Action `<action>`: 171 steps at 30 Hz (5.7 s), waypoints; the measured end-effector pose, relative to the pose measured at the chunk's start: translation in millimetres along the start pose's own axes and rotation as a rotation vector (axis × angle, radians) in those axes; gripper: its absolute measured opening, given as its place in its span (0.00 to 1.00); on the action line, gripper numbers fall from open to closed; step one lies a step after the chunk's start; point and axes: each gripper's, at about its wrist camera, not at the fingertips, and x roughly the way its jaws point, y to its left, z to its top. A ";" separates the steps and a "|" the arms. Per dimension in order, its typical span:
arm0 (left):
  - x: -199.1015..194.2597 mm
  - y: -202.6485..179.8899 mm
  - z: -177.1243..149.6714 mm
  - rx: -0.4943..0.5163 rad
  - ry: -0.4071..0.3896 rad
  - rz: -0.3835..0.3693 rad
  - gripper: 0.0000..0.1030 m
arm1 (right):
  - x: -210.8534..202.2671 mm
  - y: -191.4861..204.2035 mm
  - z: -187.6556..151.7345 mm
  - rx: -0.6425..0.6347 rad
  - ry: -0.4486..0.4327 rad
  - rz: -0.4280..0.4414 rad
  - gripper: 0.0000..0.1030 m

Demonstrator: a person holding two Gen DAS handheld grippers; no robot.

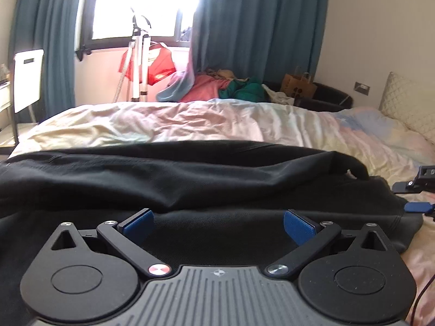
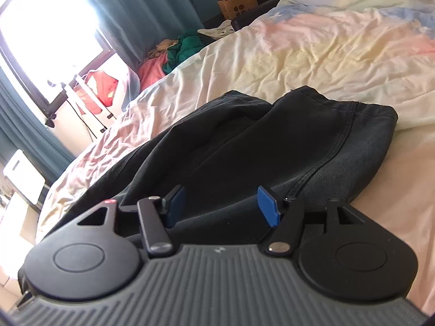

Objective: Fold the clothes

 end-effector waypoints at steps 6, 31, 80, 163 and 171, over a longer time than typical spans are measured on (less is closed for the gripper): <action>102.6 -77.8 82.9 0.195 0.026 -0.158 0.98 | 12.2 -25.4 14.3 0.117 -0.052 -0.014 0.61; 394.5 -286.1 132.0 0.735 0.274 -0.284 0.01 | 66.9 -84.3 24.5 0.328 -0.065 -0.086 0.61; -259.0 245.8 -145.9 -1.247 -0.102 0.324 0.87 | -44.8 -89.4 46.8 0.177 -0.078 -0.034 0.61; -265.1 262.8 -186.4 -1.459 -0.242 0.327 0.14 | 44.6 -131.1 15.9 0.671 -0.012 -0.144 0.60; -250.6 272.2 -190.4 -1.482 -0.213 0.264 0.31 | 61.8 -142.8 36.3 0.696 -0.045 -0.026 0.55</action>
